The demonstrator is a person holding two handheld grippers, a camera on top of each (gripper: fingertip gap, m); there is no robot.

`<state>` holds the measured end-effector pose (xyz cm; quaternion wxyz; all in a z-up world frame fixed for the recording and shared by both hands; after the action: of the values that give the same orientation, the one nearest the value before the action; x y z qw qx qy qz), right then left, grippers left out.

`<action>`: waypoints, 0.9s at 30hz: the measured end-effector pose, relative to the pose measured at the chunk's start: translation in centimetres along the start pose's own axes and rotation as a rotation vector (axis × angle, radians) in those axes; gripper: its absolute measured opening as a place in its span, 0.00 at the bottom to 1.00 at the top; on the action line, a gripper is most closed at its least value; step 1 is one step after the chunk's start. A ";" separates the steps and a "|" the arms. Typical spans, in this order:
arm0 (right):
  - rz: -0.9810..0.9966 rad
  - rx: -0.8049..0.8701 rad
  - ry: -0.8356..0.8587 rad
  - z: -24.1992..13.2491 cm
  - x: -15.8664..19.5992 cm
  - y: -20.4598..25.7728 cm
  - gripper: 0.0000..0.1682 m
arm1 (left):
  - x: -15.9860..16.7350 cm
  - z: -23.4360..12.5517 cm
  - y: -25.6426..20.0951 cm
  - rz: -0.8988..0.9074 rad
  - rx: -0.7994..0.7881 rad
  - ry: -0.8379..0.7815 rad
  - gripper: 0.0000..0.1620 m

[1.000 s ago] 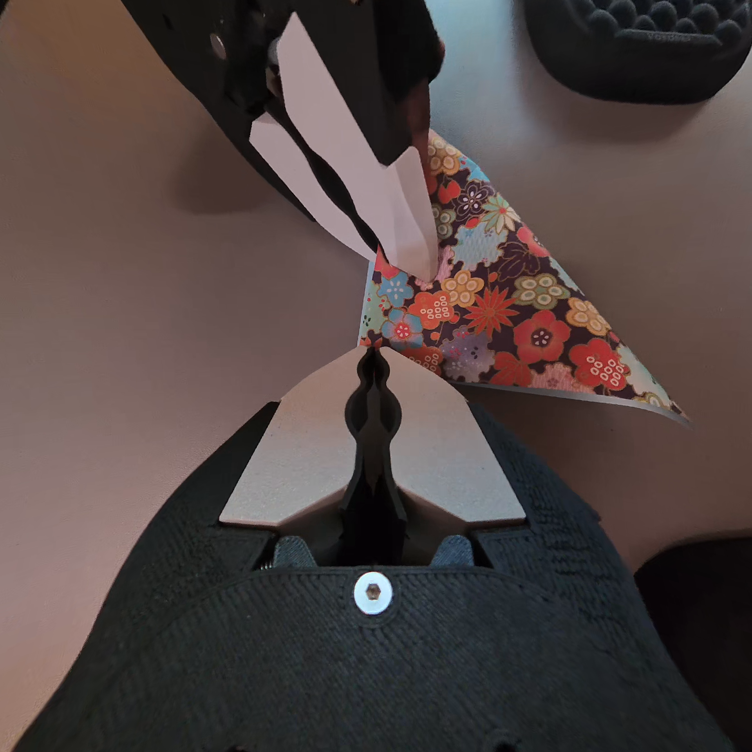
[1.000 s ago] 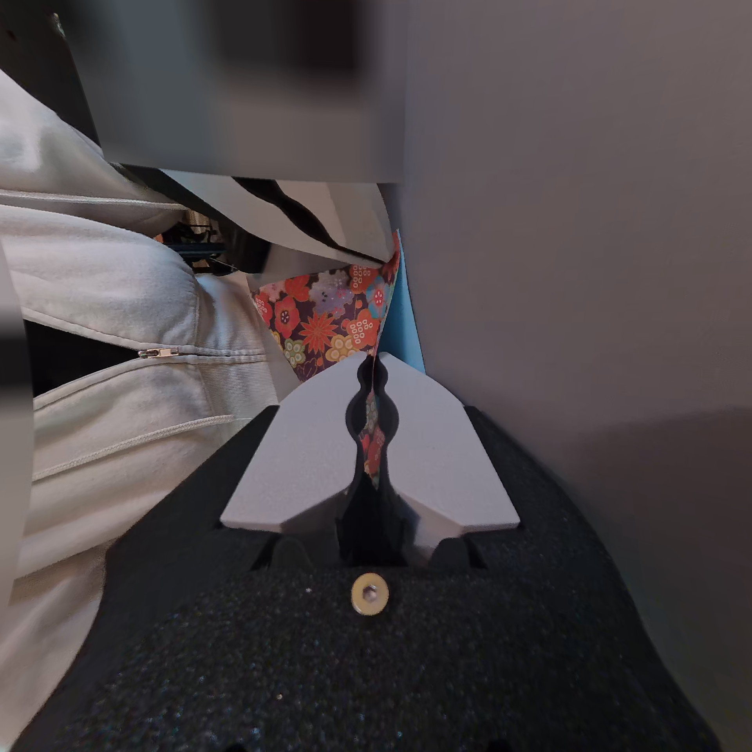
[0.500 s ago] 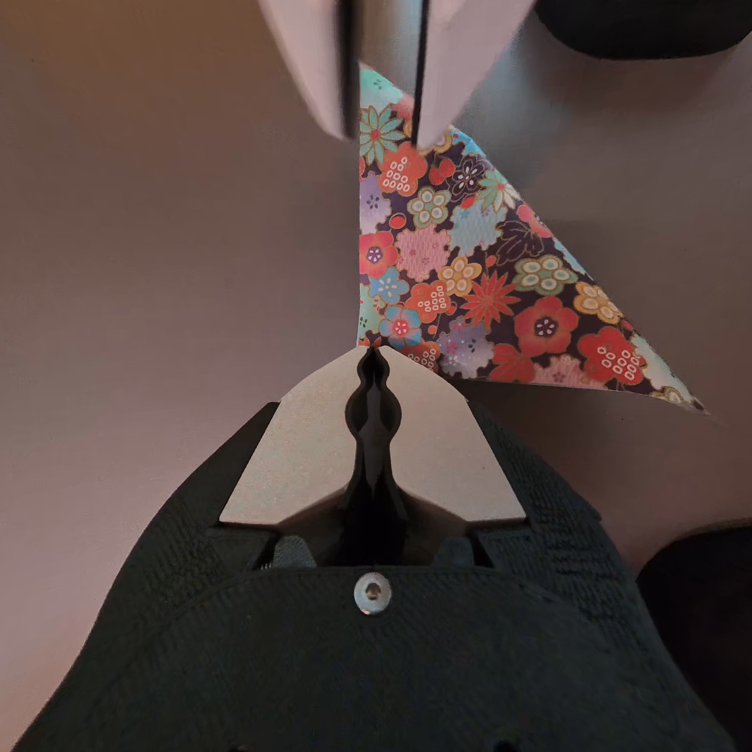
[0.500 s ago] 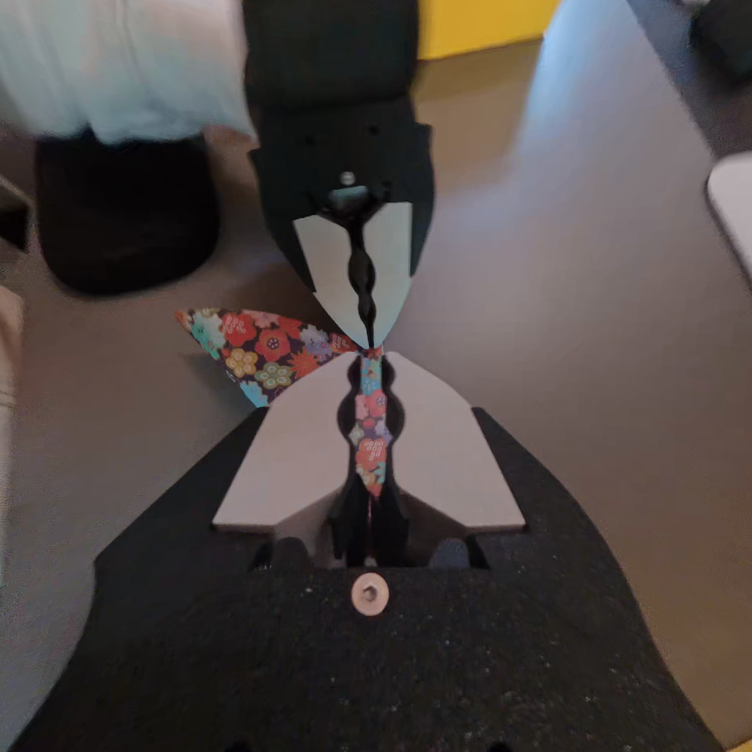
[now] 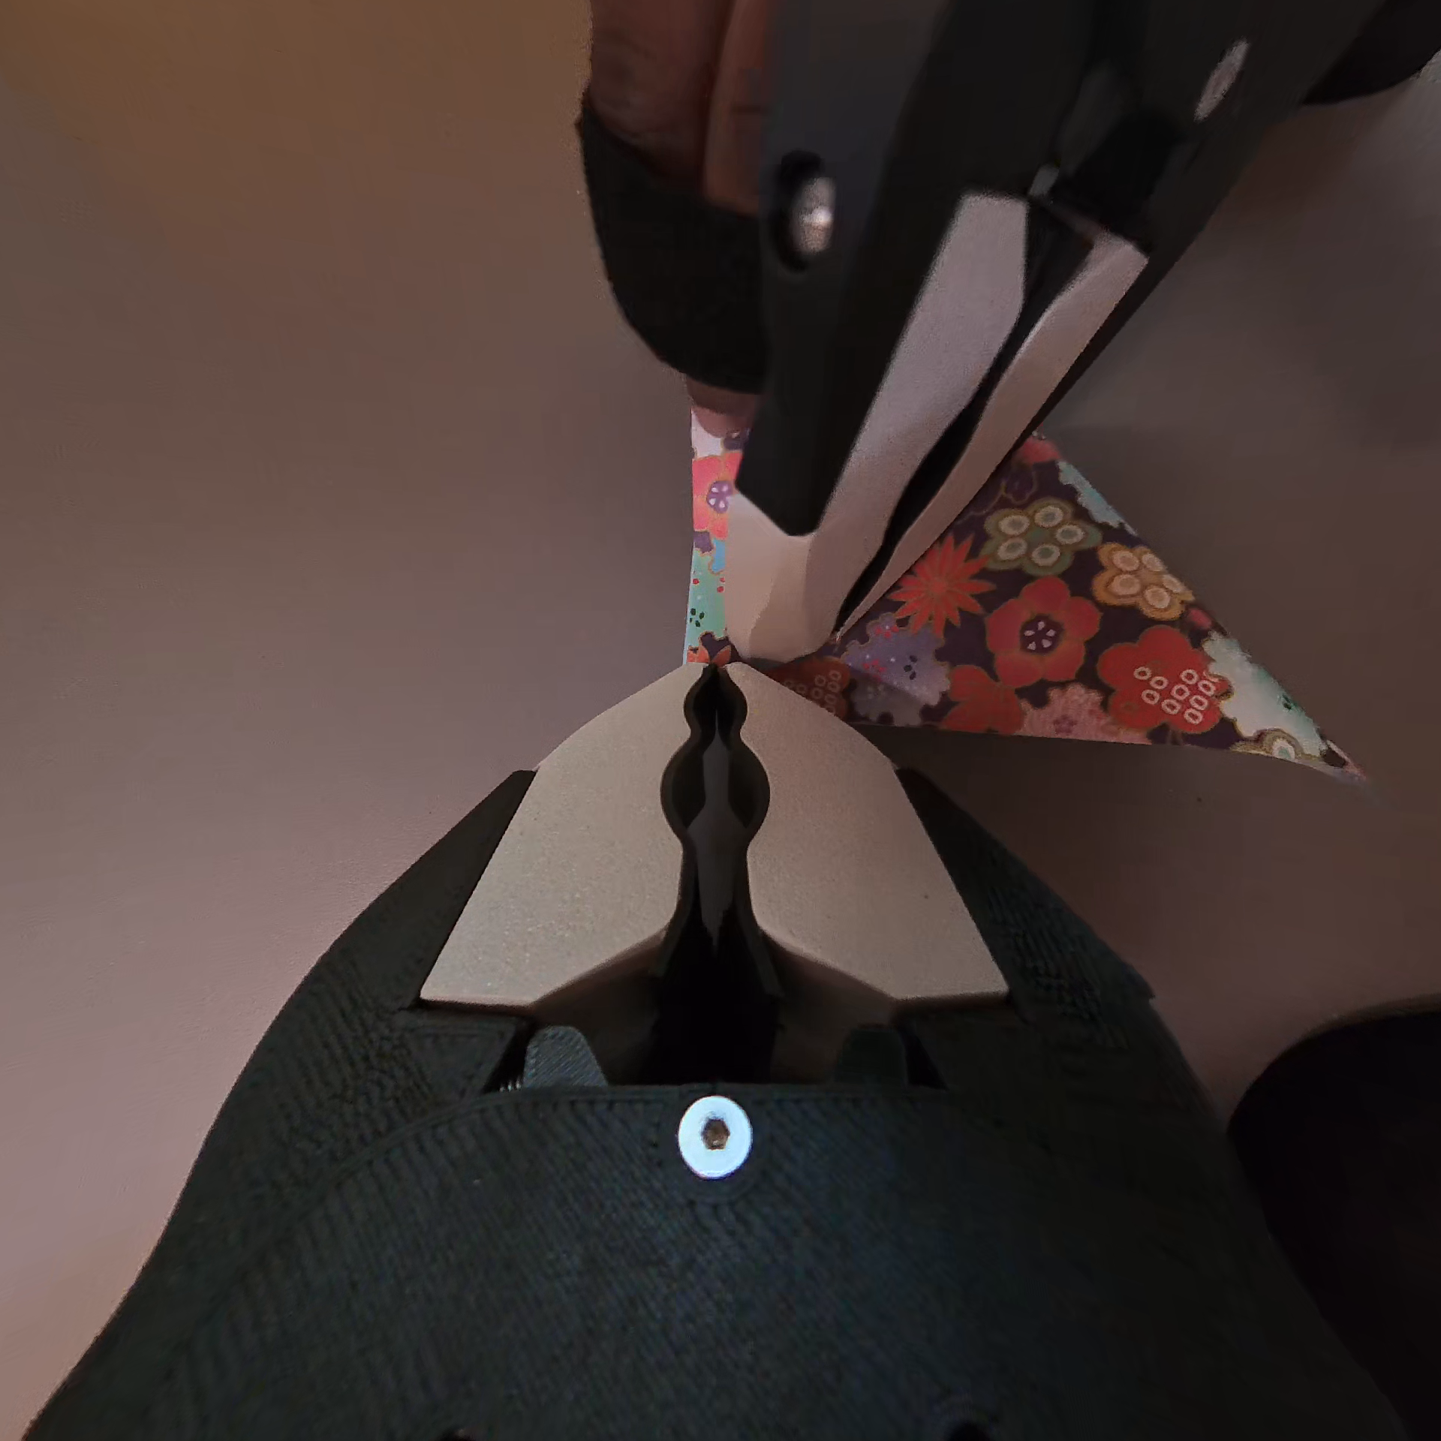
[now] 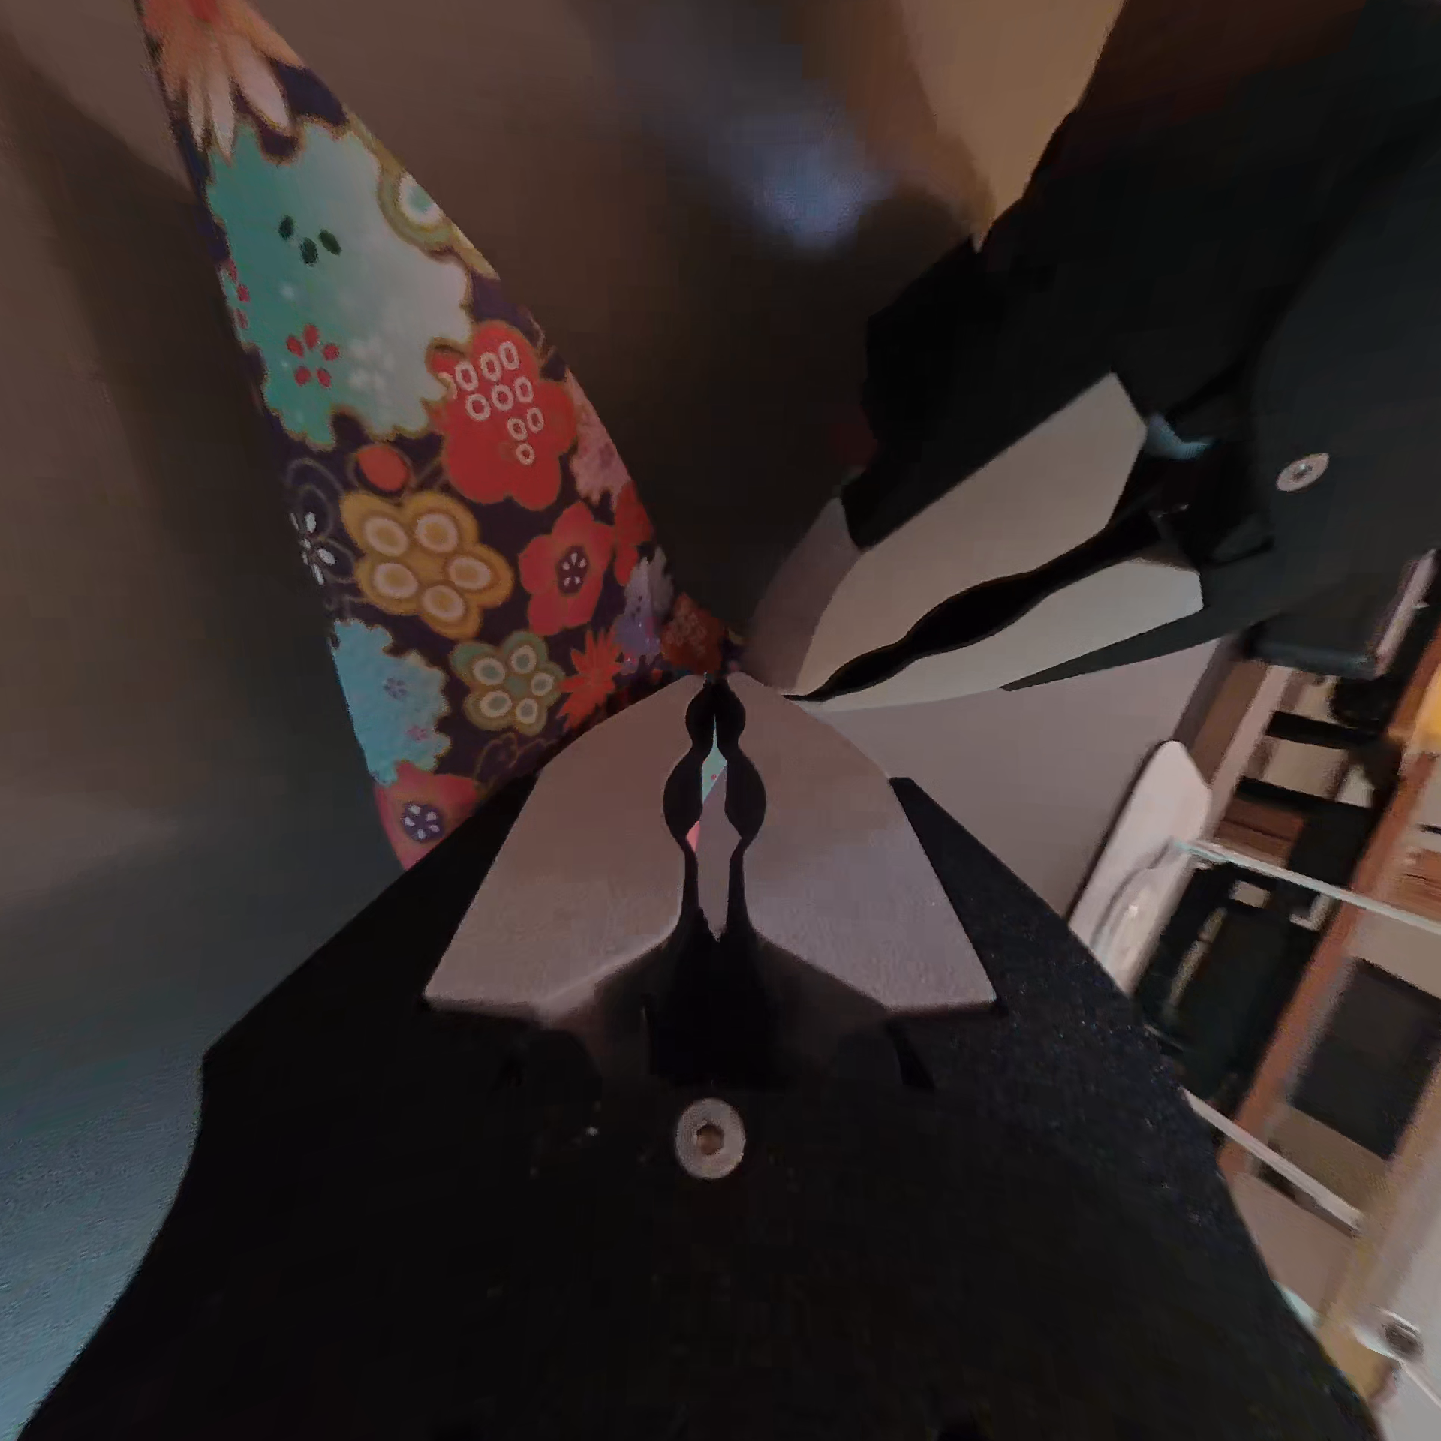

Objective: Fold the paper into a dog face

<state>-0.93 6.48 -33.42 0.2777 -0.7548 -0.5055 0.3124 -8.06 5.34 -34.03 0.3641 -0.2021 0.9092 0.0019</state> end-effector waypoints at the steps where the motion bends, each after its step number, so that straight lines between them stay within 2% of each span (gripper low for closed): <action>1: -0.039 0.030 0.006 0.0 -0.1 0.2 0.00 | 0.0 0.0 0.0 0.001 0.001 -0.002 0.01; 4: -0.093 0.076 0.022 -0.6 -0.3 0.9 0.00 | 0.1 0.0 0.0 0.000 0.005 -0.012 0.01; 17: -0.005 0.268 0.054 -4.3 -0.6 5.1 0.00 | 0.0 0.0 0.0 0.018 -0.002 -0.005 0.01; 23: -0.028 0.294 0.087 -5.6 -1.0 6.5 0.00 | 0.0 0.0 0.0 0.023 -0.002 -0.007 0.01; 27: 0.010 0.252 0.029 -7.0 -1.5 7.8 0.00 | 0.0 0.0 0.0 0.035 -0.009 -0.005 0.01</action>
<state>8.51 1.77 -34.26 0.3759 -0.7208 -0.4544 0.3641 -8.06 5.30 -34.05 0.3656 -0.1877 0.9116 0.0127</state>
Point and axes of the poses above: each gripper's, where its closed fingertips meet, z out along the fingers, x out of its underside, y = z × x across the jaws, the point moved 6 cm from there along -z, back along the fingers, and after that the axes turned 12 degrees about x, right-handed, at the moved point
